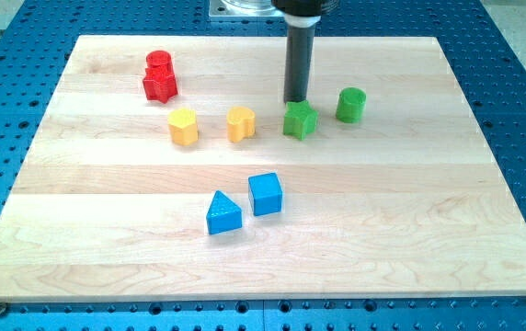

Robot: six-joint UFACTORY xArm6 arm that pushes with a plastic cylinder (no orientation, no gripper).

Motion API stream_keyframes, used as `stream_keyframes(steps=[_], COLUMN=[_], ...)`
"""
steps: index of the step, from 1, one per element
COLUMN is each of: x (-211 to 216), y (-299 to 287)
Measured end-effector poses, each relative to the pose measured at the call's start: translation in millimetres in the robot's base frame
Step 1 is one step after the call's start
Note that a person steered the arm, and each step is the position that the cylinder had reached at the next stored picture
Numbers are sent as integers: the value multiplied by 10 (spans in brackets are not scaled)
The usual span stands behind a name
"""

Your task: Place the green blocks horizontal to each other

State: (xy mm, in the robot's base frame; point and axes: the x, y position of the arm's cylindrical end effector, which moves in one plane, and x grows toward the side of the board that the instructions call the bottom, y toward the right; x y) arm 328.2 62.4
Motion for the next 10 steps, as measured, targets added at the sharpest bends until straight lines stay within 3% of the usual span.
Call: stream_keyframes(steps=[1, 2, 6, 7, 8, 9, 10], x=[-100, 188, 260, 100, -119, 363, 1041], y=[483, 493, 551, 551, 1035, 1661, 1641])
